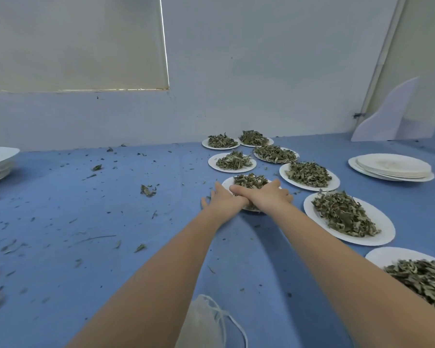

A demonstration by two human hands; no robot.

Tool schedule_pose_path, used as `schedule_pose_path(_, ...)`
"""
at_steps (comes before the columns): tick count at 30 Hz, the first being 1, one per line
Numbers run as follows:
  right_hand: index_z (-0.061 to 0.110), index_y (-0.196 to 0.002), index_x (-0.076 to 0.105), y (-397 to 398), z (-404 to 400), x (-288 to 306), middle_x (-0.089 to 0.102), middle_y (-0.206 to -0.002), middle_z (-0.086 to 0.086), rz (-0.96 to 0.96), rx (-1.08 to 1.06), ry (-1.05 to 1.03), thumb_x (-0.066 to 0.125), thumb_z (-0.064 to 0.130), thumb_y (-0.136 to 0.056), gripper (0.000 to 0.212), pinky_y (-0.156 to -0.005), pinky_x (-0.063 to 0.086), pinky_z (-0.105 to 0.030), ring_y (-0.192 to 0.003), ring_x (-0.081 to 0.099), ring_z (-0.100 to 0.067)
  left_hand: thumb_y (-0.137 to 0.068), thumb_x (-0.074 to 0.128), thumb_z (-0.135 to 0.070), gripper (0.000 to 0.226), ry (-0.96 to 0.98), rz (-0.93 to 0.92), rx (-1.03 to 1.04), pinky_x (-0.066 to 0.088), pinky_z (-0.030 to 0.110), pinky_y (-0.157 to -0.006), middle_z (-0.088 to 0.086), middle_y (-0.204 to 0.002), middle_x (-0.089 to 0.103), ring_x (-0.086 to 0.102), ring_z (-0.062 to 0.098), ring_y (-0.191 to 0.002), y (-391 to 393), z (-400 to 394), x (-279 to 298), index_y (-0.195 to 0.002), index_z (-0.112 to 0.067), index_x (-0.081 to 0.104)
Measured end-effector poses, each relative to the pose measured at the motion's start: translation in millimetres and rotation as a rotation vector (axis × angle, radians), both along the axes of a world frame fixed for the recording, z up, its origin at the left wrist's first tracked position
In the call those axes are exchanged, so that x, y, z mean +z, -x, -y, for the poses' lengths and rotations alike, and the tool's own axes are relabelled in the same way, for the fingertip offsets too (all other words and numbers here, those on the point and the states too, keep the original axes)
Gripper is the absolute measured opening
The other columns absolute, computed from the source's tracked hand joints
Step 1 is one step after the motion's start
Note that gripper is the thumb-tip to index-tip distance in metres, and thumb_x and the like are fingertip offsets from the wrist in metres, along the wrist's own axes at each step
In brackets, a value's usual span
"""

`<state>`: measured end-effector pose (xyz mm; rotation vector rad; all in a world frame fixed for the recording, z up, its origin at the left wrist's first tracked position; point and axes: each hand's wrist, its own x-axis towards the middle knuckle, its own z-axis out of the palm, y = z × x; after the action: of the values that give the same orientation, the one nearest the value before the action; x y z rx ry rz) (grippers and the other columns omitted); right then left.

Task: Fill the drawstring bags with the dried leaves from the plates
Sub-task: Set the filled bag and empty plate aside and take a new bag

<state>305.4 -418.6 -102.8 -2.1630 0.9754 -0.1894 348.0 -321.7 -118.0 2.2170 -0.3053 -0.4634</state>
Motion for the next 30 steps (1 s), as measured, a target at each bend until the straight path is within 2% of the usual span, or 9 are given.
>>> schedule_pose_path(4, 0.012, -0.142, 0.018, 0, -8, 0, 0.031, -0.142, -0.017, 0.013, -0.022, 0.008, 0.069, 0.077, -0.050, 0.123, -0.101, 0.032, -0.040, -0.132, 0.025, -0.032, -0.070, 0.064, -0.032, 0.111, 0.093, -0.065, -0.027, 0.023, 0.044, -0.112, 0.009, -0.154, 0.019, 0.019, 0.029, -0.140, 3, -8, 4, -0.147, -0.015, -0.014)
schedule_pose_path(7, 0.011, -0.137, 0.024, -1, -20, 5, 0.036, -0.138, -0.017, 0.016, -0.023, 0.076, 0.072, 0.074, -0.051, 0.117, -0.097, 0.036, -0.037, -0.128, 0.029, -0.031, -0.064, 0.066, -0.034, 0.114, 0.126, -0.057, -0.029, 0.030, 0.042, -0.109, 0.010, -0.148, 0.030, 0.029, 0.028, -0.135, 9, -21, 7, -0.147, -0.011, -0.008)
schedule_pose_path(11, 0.010, -0.139, 0.022, -2, -44, 13, 0.036, -0.137, -0.016, 0.058, 0.031, 0.159, 0.074, 0.070, -0.052, 0.117, -0.099, 0.034, -0.036, -0.125, 0.031, -0.031, -0.050, 0.062, -0.041, 0.122, 0.179, -0.021, -0.014, 0.032, 0.041, -0.108, 0.007, -0.146, 0.033, 0.031, 0.026, -0.133, 15, -46, 11, -0.147, -0.009, -0.005)
schedule_pose_path(14, 0.011, -0.141, 0.019, -1, -70, 20, 0.034, -0.137, -0.017, 0.097, 0.083, 0.155, 0.075, 0.068, -0.053, 0.119, -0.100, 0.033, -0.035, -0.126, 0.029, -0.031, -0.054, 0.064, -0.040, 0.120, 0.215, 0.008, 0.011, 0.031, 0.042, -0.108, 0.006, -0.146, 0.032, 0.030, 0.026, -0.134, 18, -72, 15, -0.146, -0.008, -0.006)
schedule_pose_path(18, 0.012, -0.143, 0.017, 1, -118, 30, 0.033, -0.139, -0.017, 0.166, 0.194, 0.106, 0.076, 0.064, -0.056, 0.117, -0.101, 0.033, -0.037, -0.128, 0.027, -0.032, -0.052, 0.062, -0.042, 0.113, 0.234, 0.086, 0.079, 0.033, 0.043, -0.106, 0.006, -0.144, 0.031, 0.032, 0.025, -0.132, 25, -123, 24, -0.144, -0.007, 0.006)
schedule_pose_path(22, 0.011, -0.143, 0.017, 4, -183, 36, 0.032, -0.138, -0.016, 0.196, 0.327, 0.119, 0.075, 0.063, -0.059, 0.115, -0.101, 0.031, -0.034, -0.127, 0.027, -0.031, -0.052, 0.060, -0.044, 0.120, 0.239, 0.130, 0.179, 0.031, 0.045, -0.108, 0.005, -0.150, 0.023, 0.026, 0.025, -0.136, 37, -190, 28, -0.146, -0.010, -0.006)
schedule_pose_path(24, 0.012, -0.143, 0.017, 5, -217, 36, 0.031, -0.139, -0.016, 0.202, 0.396, 0.113, 0.075, 0.064, -0.058, 0.115, -0.102, 0.030, -0.034, -0.128, 0.026, -0.030, -0.056, 0.062, -0.043, 0.120, 0.228, 0.153, 0.247, 0.029, 0.046, -0.109, 0.007, -0.152, 0.021, 0.022, 0.027, -0.138, 41, -225, 25, -0.146, -0.011, -0.011)
schedule_pose_path(27, 0.012, -0.144, 0.014, 10, -266, 29, 0.025, -0.141, -0.016, 0.198, 0.477, 0.104, 0.075, 0.063, -0.059, 0.117, -0.104, 0.028, -0.034, -0.131, 0.021, -0.030, -0.077, 0.067, -0.032, 0.108, 0.194, 0.161, 0.343, 0.026, 0.047, -0.111, 0.009, -0.154, 0.016, 0.018, 0.029, -0.140, 49, -275, 16, -0.146, -0.010, -0.014)
schedule_pose_path(30, 0.011, -0.142, 0.016, 13, -301, 13, 0.025, -0.140, -0.015, 0.173, 0.521, 0.084, 0.075, 0.063, -0.060, 0.114, -0.103, 0.030, -0.034, -0.130, 0.022, -0.029, -0.063, 0.063, -0.038, 0.103, 0.105, 0.159, 0.399, 0.033, 0.044, -0.106, 0.011, -0.145, 0.031, 0.032, 0.029, -0.131, 61, -308, 8, -0.144, -0.007, 0.008)
